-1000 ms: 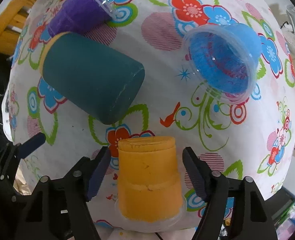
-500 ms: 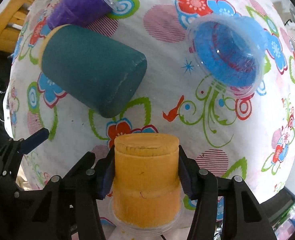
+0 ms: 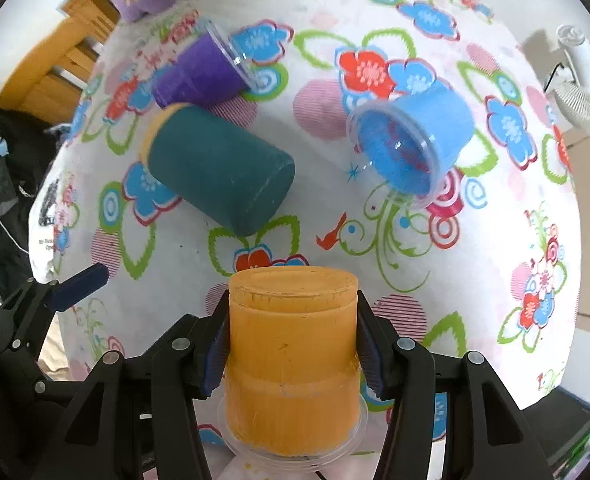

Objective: Flip cup upside down
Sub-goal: 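Carry the orange cup in the right tool above the table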

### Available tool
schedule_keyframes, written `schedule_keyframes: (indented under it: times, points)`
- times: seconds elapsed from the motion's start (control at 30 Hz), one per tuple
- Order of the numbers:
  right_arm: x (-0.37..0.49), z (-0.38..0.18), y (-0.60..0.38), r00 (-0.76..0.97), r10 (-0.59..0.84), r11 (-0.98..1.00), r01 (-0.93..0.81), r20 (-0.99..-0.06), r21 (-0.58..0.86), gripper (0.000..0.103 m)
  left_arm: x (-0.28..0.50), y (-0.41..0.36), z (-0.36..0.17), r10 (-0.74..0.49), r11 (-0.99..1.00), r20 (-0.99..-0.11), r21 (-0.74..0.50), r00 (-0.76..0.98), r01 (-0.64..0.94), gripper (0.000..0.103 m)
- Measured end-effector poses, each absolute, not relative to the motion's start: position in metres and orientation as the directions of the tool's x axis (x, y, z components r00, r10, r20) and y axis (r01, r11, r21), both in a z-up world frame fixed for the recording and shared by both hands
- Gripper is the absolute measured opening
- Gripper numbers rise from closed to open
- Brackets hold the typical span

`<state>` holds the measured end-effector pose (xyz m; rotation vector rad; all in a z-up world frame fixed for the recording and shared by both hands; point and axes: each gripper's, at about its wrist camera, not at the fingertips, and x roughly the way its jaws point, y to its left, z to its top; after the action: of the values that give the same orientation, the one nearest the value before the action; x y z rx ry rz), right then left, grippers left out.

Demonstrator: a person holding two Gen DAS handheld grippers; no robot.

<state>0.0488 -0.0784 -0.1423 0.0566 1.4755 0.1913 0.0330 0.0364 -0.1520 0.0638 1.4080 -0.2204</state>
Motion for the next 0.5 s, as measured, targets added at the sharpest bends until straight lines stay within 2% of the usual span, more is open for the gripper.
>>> schedule_keyframes:
  times: [0.5]
  points:
    - [0.022, -0.115, -0.090, 0.308, 0.209, 0.972, -0.169, -0.928, 0.163, 0.058, 0.006, 0.038, -0.120, -0.103, 0.985, -0.967, -0.066, 0.234, 0.160, 0.091]
